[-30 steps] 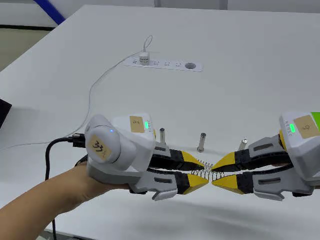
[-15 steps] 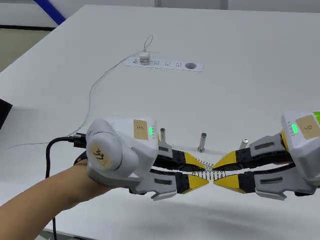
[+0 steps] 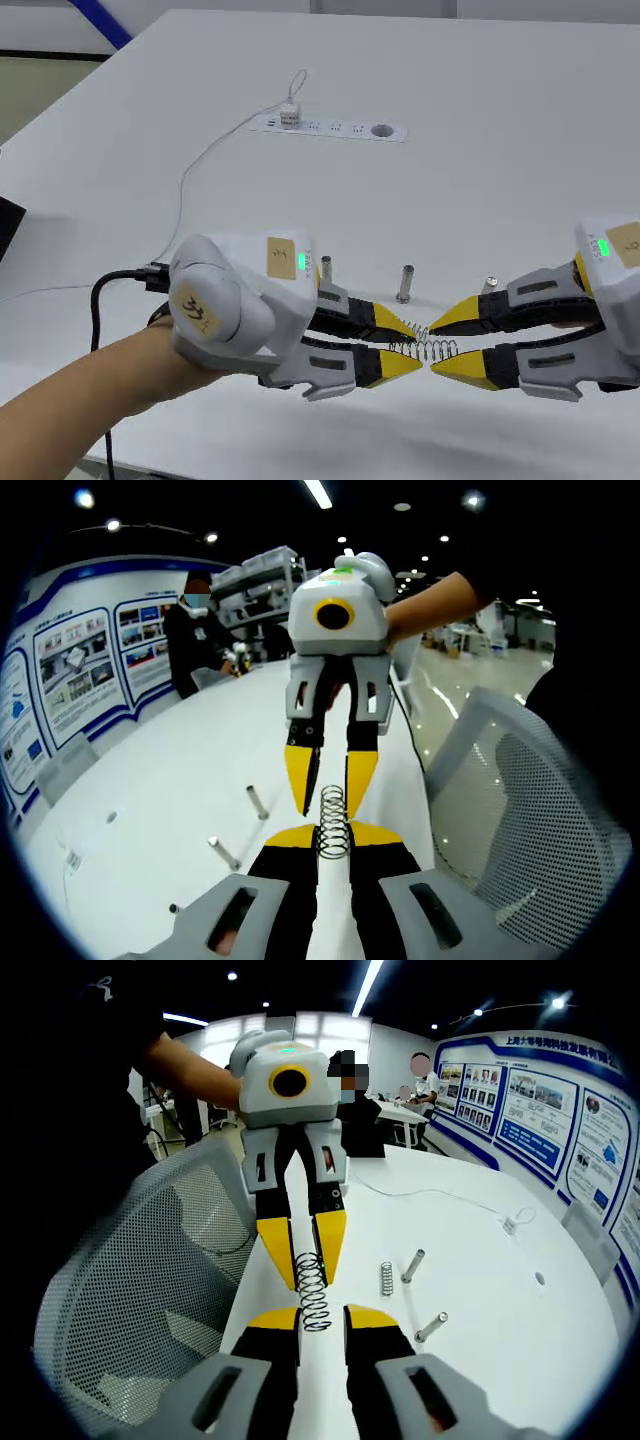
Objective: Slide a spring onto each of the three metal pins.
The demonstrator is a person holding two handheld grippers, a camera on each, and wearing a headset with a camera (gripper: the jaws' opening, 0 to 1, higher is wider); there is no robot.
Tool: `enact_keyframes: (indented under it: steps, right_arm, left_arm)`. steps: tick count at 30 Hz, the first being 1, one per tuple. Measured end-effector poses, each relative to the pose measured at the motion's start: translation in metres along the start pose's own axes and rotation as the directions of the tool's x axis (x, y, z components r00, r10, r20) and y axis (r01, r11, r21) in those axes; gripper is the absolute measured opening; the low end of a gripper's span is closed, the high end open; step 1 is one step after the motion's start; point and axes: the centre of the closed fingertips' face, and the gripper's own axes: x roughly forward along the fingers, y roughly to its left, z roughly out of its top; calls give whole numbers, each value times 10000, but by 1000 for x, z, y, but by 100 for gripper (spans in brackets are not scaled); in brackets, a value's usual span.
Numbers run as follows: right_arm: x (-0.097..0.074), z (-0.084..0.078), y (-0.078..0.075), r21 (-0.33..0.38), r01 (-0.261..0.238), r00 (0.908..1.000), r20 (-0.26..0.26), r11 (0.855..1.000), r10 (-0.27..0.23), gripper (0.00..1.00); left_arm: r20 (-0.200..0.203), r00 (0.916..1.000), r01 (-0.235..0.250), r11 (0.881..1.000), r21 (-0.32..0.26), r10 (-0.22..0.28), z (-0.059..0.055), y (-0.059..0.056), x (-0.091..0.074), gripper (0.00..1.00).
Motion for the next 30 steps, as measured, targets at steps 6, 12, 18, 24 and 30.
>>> enact_keyframes:
  steps: [6, 12, 18, 24, 30]
  right_arm:
    - [0, -2, 5, 353, -253, 9997, 12, 9991, 253, 13]
    - [-2, 1, 6, 523, -277, 9994, 205, 9982, 266, 11]
    - [-7, 12, 7, 641, -467, 9969, 657, 9968, 425, 11]
    - [-10, 16, 6, 764, -524, 9948, 914, 9957, 454, 11]
    - [-12, 23, 7, 872, -592, 9907, 1277, 9944, 477, 11]
  left_arm:
    - [52, 10000, 21, 10000, 58, -21, 2, 0, 0, 10]
    - [93, 10000, 32, 9999, 99, -33, 3, -1, 0, 10]
    - [7, 10000, 42, 9998, 210, -42, 1, 0, 0, 10]
    - [140, 9999, -1, 9999, 167, -2, 4, 1, -1, 10]
    - [202, 9998, -19, 9999, 135, 16, 5, 2, -2, 10]
